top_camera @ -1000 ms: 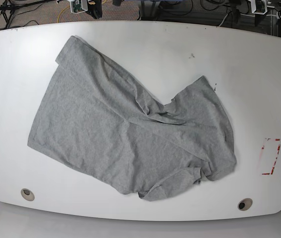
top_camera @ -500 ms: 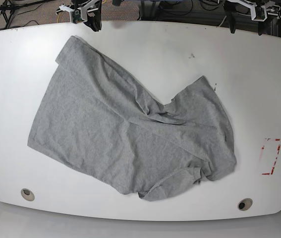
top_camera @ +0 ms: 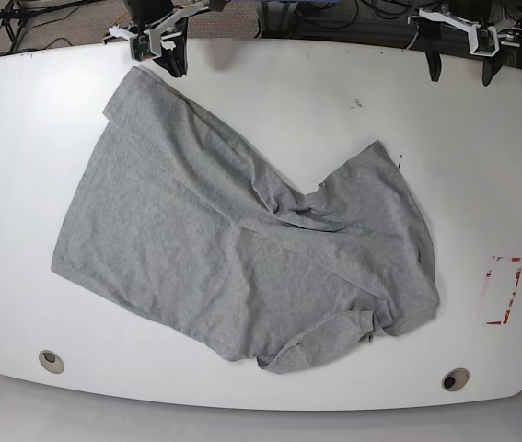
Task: Fold the T-shirt properly
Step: 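Lower the right gripper onto the shirt's shoulder edge and grasp it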
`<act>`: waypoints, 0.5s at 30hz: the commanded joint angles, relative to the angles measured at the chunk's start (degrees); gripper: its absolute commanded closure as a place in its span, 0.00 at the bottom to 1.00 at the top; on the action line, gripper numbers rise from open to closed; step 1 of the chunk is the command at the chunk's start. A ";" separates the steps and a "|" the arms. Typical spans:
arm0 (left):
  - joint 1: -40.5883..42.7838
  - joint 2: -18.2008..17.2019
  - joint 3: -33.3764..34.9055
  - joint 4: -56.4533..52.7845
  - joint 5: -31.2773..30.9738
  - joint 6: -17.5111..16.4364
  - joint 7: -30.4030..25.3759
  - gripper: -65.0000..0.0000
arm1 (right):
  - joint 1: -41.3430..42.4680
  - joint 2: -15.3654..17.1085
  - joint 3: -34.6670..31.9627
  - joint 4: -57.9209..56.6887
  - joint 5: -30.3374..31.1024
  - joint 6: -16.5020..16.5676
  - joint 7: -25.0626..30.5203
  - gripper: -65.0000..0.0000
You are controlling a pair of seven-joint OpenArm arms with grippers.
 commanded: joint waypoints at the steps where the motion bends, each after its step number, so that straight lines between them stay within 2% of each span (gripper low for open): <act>1: 0.63 -0.13 0.60 0.91 0.09 0.15 -1.49 0.23 | 2.46 0.21 0.13 1.00 0.54 0.45 -3.91 0.94; 7: -0.78 -0.74 0.87 0.82 -0.17 0.15 -1.40 0.22 | 6.32 0.47 0.13 1.17 0.45 0.45 -9.28 0.94; 10: -1.39 -0.57 1.04 0.82 -0.17 0.15 -1.40 0.22 | 7.82 1.96 0.13 1.17 0.45 0.45 -10.60 0.92; 14: -2.71 -0.74 3.15 0.82 -0.17 0.24 -1.40 0.22 | 10.19 3.99 0.04 1.08 0.63 0.45 -13.41 0.72; 15: -2.71 -0.74 3.24 0.82 -0.17 0.33 -1.40 0.22 | 10.63 4.07 0.04 1.08 0.63 0.45 -13.58 0.70</act>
